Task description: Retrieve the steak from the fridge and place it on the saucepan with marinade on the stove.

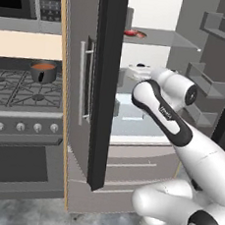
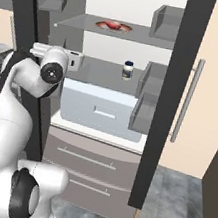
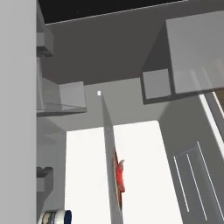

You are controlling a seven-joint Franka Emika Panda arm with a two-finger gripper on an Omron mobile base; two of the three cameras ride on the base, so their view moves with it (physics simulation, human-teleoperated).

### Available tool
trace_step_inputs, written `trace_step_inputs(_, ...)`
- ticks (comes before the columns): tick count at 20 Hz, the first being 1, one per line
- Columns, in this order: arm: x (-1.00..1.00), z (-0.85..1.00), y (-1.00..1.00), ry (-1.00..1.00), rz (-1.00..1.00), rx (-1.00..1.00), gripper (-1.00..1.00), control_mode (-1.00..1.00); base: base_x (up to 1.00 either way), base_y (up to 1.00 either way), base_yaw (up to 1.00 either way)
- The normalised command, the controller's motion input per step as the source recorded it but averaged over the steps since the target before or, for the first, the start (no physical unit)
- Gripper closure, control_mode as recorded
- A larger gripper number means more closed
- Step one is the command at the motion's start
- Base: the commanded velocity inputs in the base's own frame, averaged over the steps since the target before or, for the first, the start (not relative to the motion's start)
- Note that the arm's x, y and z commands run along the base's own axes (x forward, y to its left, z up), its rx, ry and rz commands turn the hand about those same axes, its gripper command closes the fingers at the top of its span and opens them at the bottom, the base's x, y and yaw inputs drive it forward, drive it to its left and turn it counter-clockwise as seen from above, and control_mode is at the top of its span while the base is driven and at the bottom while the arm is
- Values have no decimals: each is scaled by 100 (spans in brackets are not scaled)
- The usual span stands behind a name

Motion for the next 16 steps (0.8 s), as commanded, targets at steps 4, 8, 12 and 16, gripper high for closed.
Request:
trace_step_inputs(4, 12, 40, 0, 3, 0, 0, -100, -100, 0, 0, 0)
trace_step_inputs(8, 8, 44, 0, 8, 0, 0, -100, -100, 0, 0, 0)
trace_step_inputs(12, 4, 39, 0, 16, 0, 0, -100, -100, 0, 0, 0)
trace_step_inputs(16, 4, 26, 0, 21, 0, -2, -100, -100, 0, 0, 0)
